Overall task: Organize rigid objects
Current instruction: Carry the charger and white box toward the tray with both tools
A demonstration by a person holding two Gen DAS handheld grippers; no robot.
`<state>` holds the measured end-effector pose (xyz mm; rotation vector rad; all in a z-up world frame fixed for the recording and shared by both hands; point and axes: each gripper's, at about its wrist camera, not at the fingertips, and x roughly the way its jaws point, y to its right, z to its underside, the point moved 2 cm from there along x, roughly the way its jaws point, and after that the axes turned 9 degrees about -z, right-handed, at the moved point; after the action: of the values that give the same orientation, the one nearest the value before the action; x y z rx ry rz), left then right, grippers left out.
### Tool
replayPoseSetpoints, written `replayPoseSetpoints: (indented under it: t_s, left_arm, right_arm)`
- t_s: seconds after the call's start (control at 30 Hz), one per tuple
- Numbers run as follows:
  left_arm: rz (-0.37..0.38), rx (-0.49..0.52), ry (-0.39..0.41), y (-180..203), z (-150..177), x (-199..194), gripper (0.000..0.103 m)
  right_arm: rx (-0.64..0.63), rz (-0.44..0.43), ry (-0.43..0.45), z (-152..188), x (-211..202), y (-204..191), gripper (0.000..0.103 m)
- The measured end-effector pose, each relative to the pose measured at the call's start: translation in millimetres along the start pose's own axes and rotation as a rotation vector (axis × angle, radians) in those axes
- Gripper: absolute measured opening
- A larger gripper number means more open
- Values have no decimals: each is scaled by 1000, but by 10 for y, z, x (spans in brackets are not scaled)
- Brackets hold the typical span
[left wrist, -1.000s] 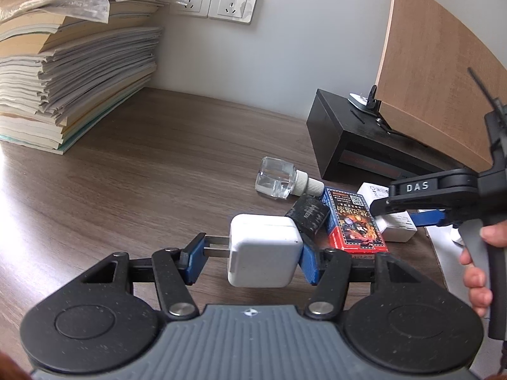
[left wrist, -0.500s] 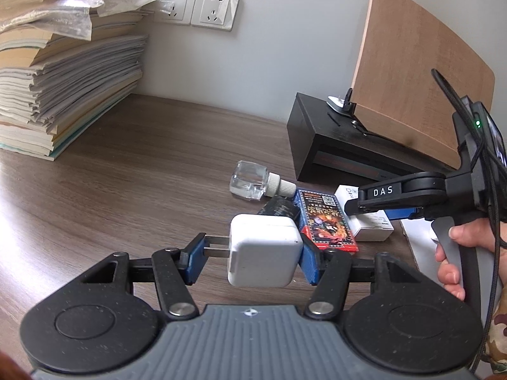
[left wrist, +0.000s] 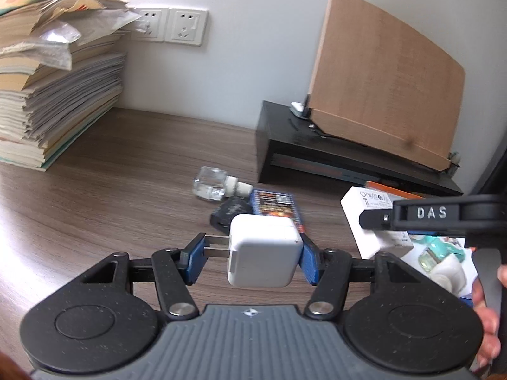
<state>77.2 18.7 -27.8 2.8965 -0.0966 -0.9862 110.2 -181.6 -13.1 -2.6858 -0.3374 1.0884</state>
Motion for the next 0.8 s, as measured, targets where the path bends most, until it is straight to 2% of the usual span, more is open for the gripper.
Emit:
replayPoseSetpoints:
  t_s: [0.13,0.5,0.8]
  left_arm:
    - [46,23,8,274,9,-109,60]
    - [215,118,33,1202,72,-360,60]
    - [313,193,22,1808,239,-483,60]
  right_arm:
    - [16,40,39,85,-421,175,71]
    - [130,220,172,375,-1571,978,71]
    - [185,261,229,595,-2079,1302,71]
